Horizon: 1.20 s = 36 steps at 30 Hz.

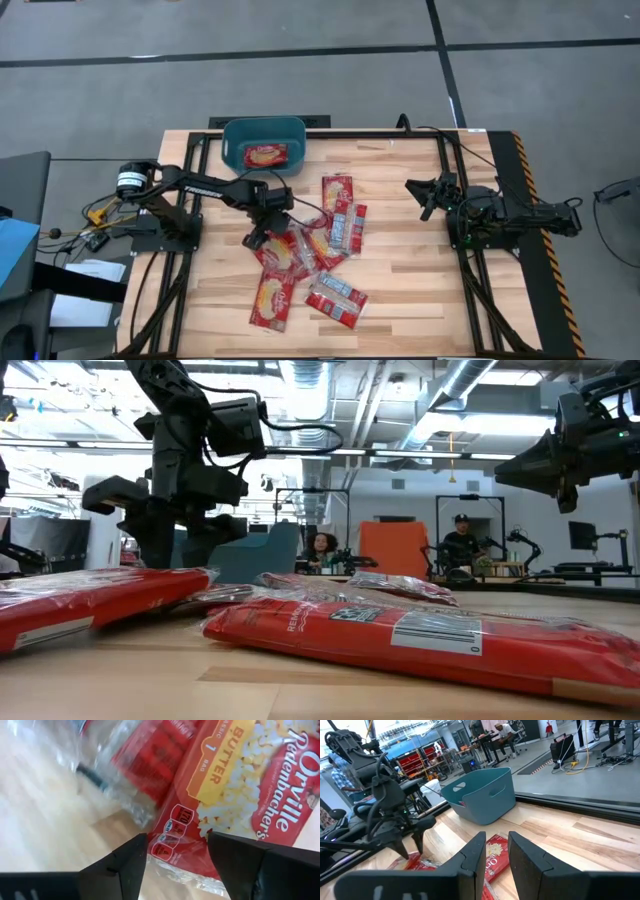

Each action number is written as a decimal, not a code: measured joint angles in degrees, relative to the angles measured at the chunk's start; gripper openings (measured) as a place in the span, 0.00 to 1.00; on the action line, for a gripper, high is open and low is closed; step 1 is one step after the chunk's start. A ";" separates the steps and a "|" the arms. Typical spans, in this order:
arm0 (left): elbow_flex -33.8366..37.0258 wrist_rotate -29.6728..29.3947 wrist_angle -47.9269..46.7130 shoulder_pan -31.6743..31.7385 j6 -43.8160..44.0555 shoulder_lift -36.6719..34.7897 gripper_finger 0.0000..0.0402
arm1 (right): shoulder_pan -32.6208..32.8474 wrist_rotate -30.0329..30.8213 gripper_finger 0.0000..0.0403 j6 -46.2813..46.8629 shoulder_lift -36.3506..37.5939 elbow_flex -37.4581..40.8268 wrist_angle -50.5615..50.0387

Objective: Sort popcorn bags into baskets
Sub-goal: Put the red popcorn bag into the blue bin

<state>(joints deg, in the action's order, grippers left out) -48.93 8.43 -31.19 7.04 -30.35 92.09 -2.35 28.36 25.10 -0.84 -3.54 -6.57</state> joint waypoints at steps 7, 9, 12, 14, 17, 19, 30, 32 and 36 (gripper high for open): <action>-0.01 -0.38 -0.33 1.21 -0.36 0.00 0.57 | 0.00 0.00 0.27 -0.02 0.00 0.00 0.00; -0.02 -1.57 -0.32 1.20 -0.62 0.00 0.59 | 0.00 0.00 0.27 -0.02 0.00 0.00 0.00; -0.02 -2.75 -0.32 1.21 -0.86 0.00 0.62 | 0.00 0.00 0.27 -0.02 0.00 -0.01 0.00; -0.04 -2.75 -0.32 1.21 -1.73 0.00 0.63 | 0.00 0.00 0.27 -0.02 0.00 -0.01 0.00; -0.04 -2.04 -0.42 1.21 -4.08 0.00 0.64 | 0.00 0.00 0.27 -0.02 0.00 -0.01 0.00; 0.12 -0.79 -0.37 1.21 -6.08 0.00 0.65 | 0.00 0.00 0.27 -0.02 0.00 0.01 0.00; 3.66 -0.28 0.84 0.27 -6.50 1.48 0.52 | 0.00 0.01 0.27 -0.22 0.00 -0.01 0.00; 4.09 -0.88 0.68 -0.25 -5.62 1.46 0.46 | 0.00 0.00 0.27 -0.24 0.00 -0.01 0.00; 4.31 -0.70 -0.29 -0.83 -2.89 1.44 0.31 | 0.00 0.00 0.27 -0.24 0.00 0.01 0.00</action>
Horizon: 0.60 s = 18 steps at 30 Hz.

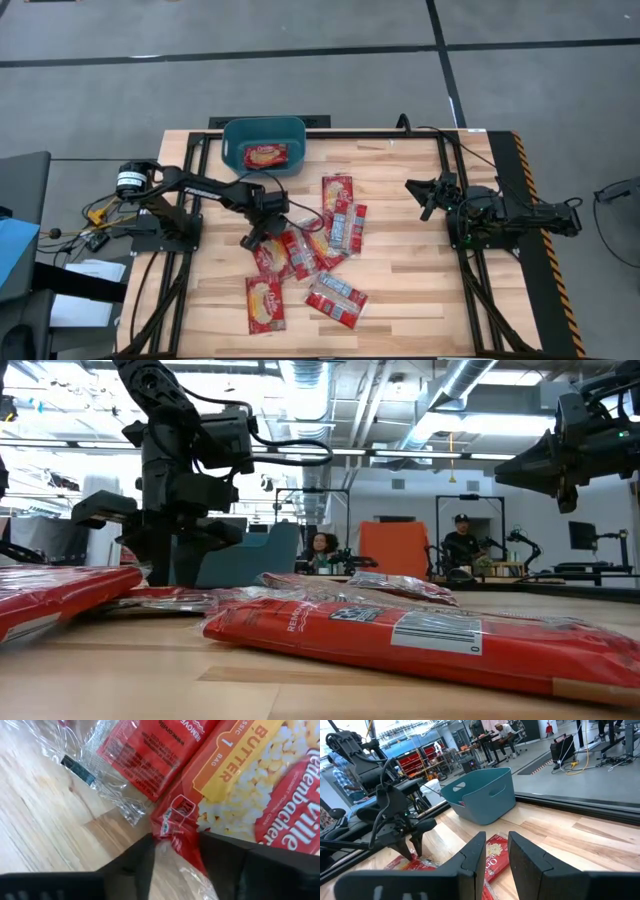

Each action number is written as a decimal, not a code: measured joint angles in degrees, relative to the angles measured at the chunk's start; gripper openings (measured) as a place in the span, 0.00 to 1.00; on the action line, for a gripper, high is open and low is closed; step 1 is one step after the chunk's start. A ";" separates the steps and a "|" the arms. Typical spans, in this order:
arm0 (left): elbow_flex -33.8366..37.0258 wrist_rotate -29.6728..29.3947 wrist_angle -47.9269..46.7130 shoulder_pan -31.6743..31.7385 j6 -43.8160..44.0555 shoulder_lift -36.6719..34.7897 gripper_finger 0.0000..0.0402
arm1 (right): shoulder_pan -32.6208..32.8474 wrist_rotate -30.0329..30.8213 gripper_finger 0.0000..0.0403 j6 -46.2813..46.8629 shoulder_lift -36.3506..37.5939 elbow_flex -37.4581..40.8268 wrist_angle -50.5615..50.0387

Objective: Sort popcorn bags into baskets
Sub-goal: Put the red popcorn bag into the blue bin

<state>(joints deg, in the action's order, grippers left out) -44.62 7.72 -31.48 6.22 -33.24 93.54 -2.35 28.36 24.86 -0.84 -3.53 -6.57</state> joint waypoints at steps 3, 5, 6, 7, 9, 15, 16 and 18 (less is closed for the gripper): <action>0.35 -0.69 0.20 -0.39 1.90 0.00 0.20 | 0.00 0.00 0.27 0.02 0.00 -0.02 0.00; 0.18 -1.95 0.34 -0.48 5.05 0.00 0.12 | 0.00 0.02 0.27 0.02 0.00 -0.02 0.00; 0.06 -2.12 0.34 -0.45 6.65 0.03 0.08 | 0.00 0.01 0.27 0.02 0.00 -0.02 0.00; -0.05 -2.16 0.34 -0.32 8.52 0.09 0.04 | 0.00 0.00 0.27 0.02 0.00 -0.02 0.00; -0.40 -2.44 0.26 -0.18 12.22 0.09 0.02 | 0.00 0.02 0.27 0.04 0.00 -0.02 0.00; -3.27 -4.11 -4.26 0.00 19.92 -0.18 0.00 | 0.00 0.02 0.27 0.04 0.00 -0.02 0.00; -3.87 -4.94 -5.31 0.04 20.29 -0.22 0.00 | 0.00 0.02 0.27 0.04 0.00 -0.02 0.00; -5.03 -6.01 -6.93 0.18 20.51 -0.50 0.00 | 0.00 0.02 0.27 0.04 0.00 -0.02 0.00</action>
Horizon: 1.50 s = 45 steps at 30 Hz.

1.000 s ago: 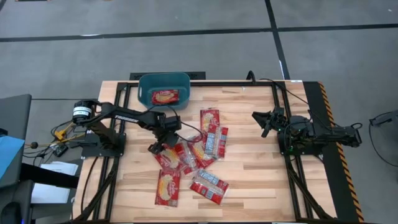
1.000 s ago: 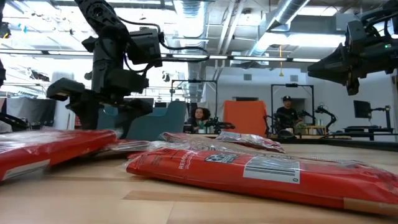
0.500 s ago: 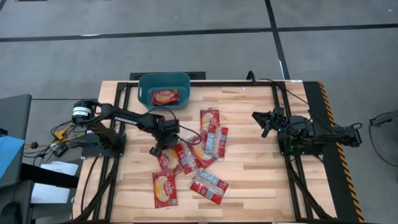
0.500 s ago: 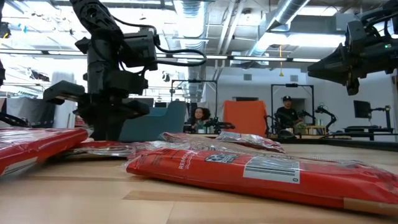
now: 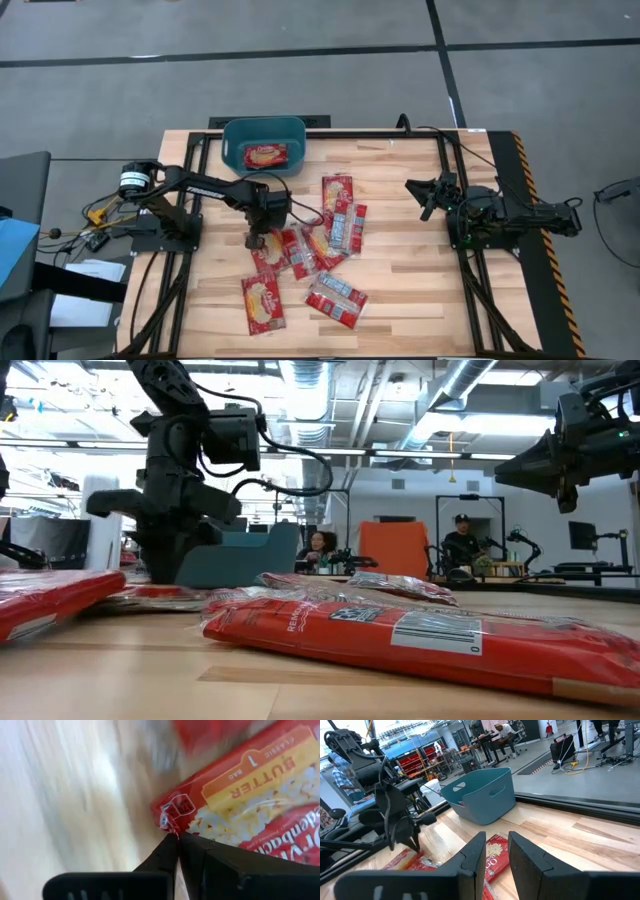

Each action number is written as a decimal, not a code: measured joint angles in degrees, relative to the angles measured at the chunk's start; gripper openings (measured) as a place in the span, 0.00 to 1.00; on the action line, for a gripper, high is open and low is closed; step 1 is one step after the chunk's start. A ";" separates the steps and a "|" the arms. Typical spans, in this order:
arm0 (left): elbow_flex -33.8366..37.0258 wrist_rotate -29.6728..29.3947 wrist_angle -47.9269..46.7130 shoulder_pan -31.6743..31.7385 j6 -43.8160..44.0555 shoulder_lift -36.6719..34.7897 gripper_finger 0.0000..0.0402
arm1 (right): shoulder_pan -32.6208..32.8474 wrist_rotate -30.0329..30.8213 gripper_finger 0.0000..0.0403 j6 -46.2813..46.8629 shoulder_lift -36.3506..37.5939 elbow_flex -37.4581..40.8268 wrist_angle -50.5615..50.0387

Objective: Sort popcorn bags into baskets
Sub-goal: Put the red popcorn bag into the blue bin

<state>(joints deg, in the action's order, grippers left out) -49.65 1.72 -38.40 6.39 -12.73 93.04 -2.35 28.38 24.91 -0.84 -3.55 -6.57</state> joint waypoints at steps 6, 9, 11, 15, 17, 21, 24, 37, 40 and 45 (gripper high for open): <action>-4.33 -0.31 -3.60 2.17 0.11 -0.35 0.00 | 0.00 -0.02 0.27 0.13 -0.02 0.00 -0.02; -6.30 -0.17 -4.63 3.62 0.93 -0.37 0.00 | 0.00 -0.01 0.27 0.13 -0.02 0.00 -0.02; -7.93 -0.02 -5.93 4.74 1.73 -0.42 0.00 | 0.00 0.00 0.27 0.13 -0.02 0.00 -0.02; -11.48 0.19 -8.80 6.88 3.83 -0.42 0.00 | 0.00 0.00 0.27 0.11 -0.02 0.00 -0.02; -13.60 0.18 -10.24 7.59 4.42 -0.46 0.00 | 0.00 0.00 0.27 0.09 -0.01 0.00 -0.02; -17.26 0.40 -12.68 8.75 5.58 -0.46 0.00 | 0.00 -0.02 0.27 0.07 0.00 0.00 -0.02; -19.87 0.50 -14.69 9.93 7.24 -0.51 0.00 | 0.00 -0.02 0.27 0.02 0.00 0.00 0.00; -27.12 -0.56 -20.92 13.33 9.24 -0.55 0.00 | 0.00 0.00 0.27 -0.02 -0.02 0.00 0.00; -28.94 -0.64 -22.46 14.67 9.82 -0.57 0.00 | 0.00 0.00 0.27 -0.04 0.00 0.00 -0.02; -31.83 -0.72 -25.51 16.97 10.25 -0.57 0.00 | 0.00 0.00 0.27 -1.24 -0.02 0.00 0.00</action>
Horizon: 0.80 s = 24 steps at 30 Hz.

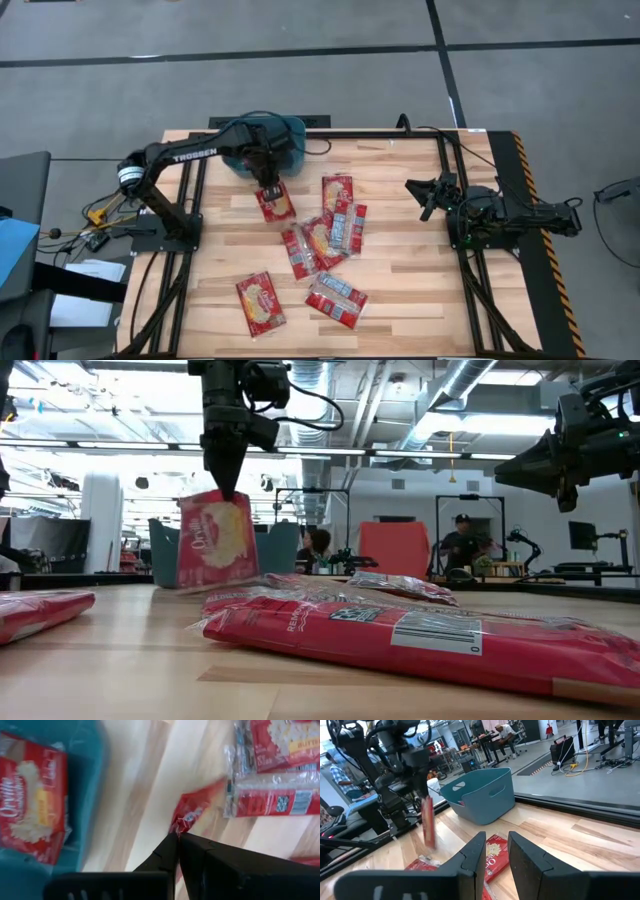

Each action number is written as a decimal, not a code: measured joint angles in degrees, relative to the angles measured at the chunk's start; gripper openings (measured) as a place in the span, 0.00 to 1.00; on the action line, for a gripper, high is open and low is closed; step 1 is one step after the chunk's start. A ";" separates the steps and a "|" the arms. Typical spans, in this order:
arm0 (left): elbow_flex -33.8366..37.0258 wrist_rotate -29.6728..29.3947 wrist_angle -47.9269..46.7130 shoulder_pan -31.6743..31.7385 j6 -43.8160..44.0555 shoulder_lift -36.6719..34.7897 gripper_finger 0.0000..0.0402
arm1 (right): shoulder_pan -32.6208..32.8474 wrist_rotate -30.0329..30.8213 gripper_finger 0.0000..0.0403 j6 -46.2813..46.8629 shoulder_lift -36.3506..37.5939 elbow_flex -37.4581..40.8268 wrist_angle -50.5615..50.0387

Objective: Sort popcorn bags into baskets
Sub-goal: Put the red popcorn bag into the blue bin

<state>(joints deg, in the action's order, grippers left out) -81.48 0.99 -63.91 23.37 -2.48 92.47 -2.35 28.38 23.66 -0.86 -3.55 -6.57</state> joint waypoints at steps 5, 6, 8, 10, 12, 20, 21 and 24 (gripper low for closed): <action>-2.17 -0.40 -1.94 2.16 0.20 -0.02 0.00 | 0.00 0.00 0.27 -0.16 0.02 0.00 -0.02; -2.59 -0.39 -2.18 2.60 0.21 -0.02 0.00 | 0.00 -0.02 0.27 -0.16 0.01 0.00 -0.01; -3.55 -0.39 -3.28 3.50 0.38 -0.02 0.00 | 0.00 0.00 0.27 -0.18 0.02 0.00 -0.02; -4.73 -0.39 -4.50 4.34 0.42 -0.02 0.00 | 0.00 -0.02 0.27 -0.18 0.01 0.00 -0.02; -6.02 -0.39 -5.44 5.11 0.44 -0.02 0.00 | 0.00 0.00 0.27 -0.18 0.02 0.00 0.00; -11.49 -0.37 -8.85 7.14 0.46 -0.04 0.00 | 0.00 0.00 0.27 -0.35 0.00 0.00 0.00; -12.10 -0.37 -9.07 7.33 0.46 -0.04 0.00 | 0.00 0.00 0.27 -0.35 0.01 0.00 -0.01; -14.31 -0.33 -10.34 7.94 0.39 -0.07 0.00 | 0.00 0.00 0.27 -0.33 0.01 0.00 0.00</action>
<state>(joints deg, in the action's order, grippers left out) -95.79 0.67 -74.25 31.31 -2.09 92.40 -2.35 28.38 23.33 -0.85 -3.55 -6.57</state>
